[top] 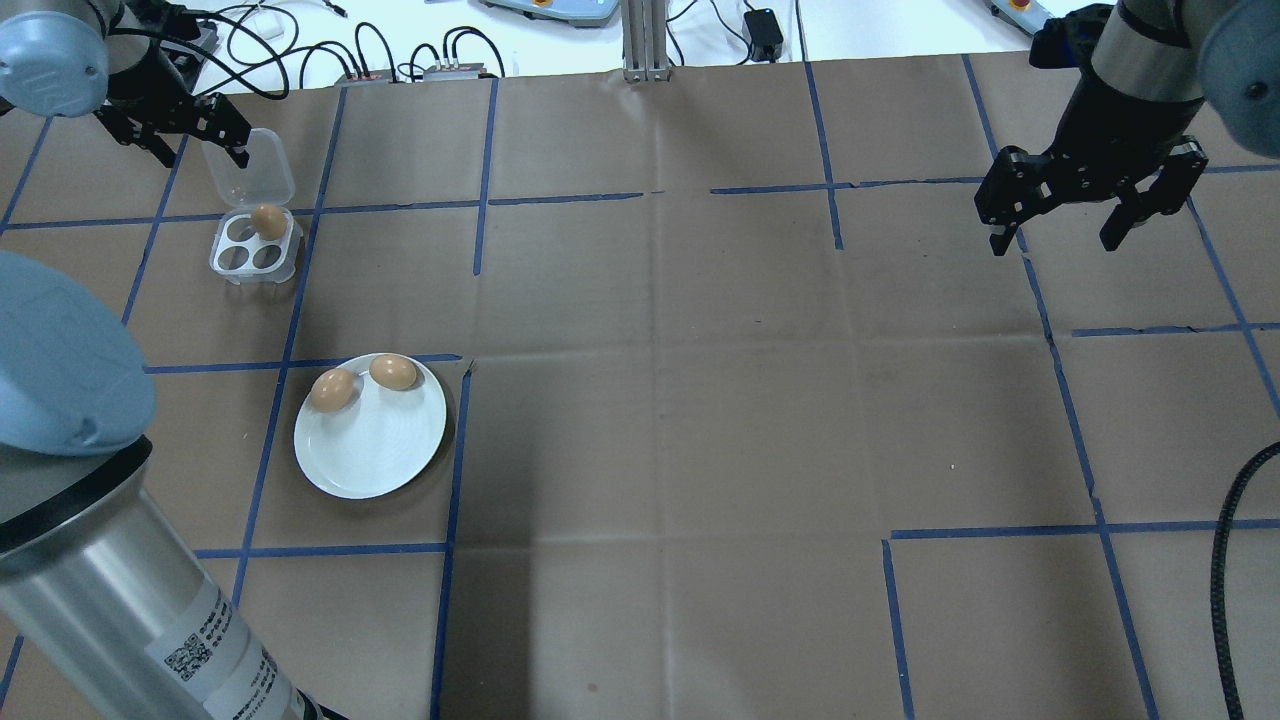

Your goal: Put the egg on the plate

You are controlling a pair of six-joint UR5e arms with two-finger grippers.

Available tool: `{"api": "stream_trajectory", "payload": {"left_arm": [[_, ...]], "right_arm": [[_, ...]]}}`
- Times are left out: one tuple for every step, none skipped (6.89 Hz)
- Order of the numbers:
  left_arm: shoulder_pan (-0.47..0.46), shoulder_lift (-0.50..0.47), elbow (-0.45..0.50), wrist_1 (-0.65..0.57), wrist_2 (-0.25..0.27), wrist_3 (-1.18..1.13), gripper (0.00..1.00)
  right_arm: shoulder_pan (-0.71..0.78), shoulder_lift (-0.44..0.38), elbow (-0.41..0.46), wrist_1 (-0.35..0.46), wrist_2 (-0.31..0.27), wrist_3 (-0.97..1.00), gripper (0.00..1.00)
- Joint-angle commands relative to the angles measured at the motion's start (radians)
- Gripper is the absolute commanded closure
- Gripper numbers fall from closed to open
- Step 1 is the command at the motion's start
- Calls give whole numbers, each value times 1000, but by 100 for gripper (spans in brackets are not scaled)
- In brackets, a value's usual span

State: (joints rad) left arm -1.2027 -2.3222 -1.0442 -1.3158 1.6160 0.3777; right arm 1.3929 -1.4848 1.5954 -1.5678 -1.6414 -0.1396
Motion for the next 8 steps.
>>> {"api": "stream_trajectory", "payload": {"left_arm": [[-23,-90,18,4,-4,-104,0],[-32,-101,0,4,-1,-109,1],[-40,-108,-25,4,2,-112,1],[-38,-92,-37,4,7,-108,1],[-37,-91,-37,0,7,-108,1],[-31,-85,-36,-13,8,-103,1],[-25,-80,-36,-14,8,-103,1],[-25,-80,-36,-20,7,-102,1]], "right_arm": [[0,0,0,-1,0,0,0],[0,0,0,-2,0,0,0],[0,0,0,0,0,0,0],[0,0,0,0,0,0,0],[0,0,0,0,0,0,0],[0,0,0,0,0,0,0],[0,0,0,0,0,0,0],[0,0,0,0,2,0,0]]}}
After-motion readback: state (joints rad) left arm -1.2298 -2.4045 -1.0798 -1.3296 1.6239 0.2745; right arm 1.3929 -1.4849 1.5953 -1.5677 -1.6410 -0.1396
